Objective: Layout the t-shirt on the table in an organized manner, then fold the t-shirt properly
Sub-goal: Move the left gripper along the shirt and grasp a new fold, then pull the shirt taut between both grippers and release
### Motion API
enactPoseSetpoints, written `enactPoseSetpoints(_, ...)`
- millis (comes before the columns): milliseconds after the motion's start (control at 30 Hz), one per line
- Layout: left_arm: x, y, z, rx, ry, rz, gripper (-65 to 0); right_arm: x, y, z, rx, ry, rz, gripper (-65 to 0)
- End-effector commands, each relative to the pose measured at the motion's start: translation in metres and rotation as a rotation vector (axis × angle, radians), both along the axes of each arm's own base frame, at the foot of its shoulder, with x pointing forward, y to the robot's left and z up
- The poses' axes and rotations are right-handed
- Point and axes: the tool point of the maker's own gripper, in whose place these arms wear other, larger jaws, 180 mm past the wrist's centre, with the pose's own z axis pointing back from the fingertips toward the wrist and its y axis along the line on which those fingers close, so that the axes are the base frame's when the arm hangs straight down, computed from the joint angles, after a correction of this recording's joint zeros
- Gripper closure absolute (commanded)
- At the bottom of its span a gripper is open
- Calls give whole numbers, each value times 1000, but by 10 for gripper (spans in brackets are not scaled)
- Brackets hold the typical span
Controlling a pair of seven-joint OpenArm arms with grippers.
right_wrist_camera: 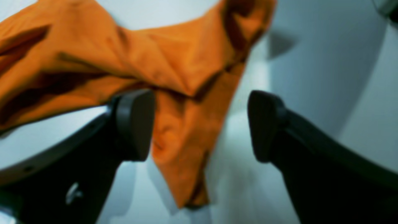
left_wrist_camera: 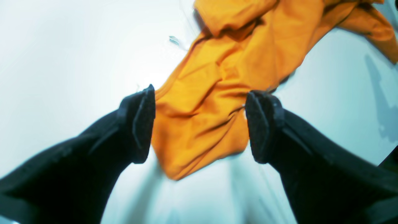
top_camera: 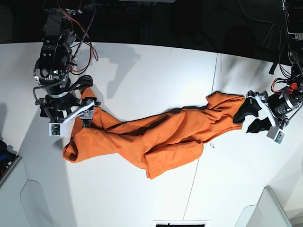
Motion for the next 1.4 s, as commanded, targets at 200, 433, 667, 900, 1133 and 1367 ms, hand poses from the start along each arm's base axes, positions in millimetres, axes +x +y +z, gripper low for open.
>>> enactPoseSetpoints(200, 23, -13, 0, 58, -88, -2, -475, -5, -14, -7, 160, -22, -27, -447)
enactPoseSetpoints(433, 60, -32, -13, 193, -118, -34, -475, 4, 3, -48, 259, 60, 13, -447)
enactPoseSetpoints(667, 91, -43, -30, 375, -167, -76, -474, 16, 17, -41, 327, 31, 59, -447)
enactPoseSetpoints(900, 97, -56, -51, 528, -212, -134, -472, 24, 22, -33, 327, 8, 88, -444)
enactPoseSetpoints(1133, 92, -85, -75, 508, -176, -167, -274, 24, 25, -36, 324, 18, 95, -319)
enactPoseSetpoints(1367, 91, -91, -78, 496, -167, -167, -198, 21, 21, -43, 319, 39, 77, -321)
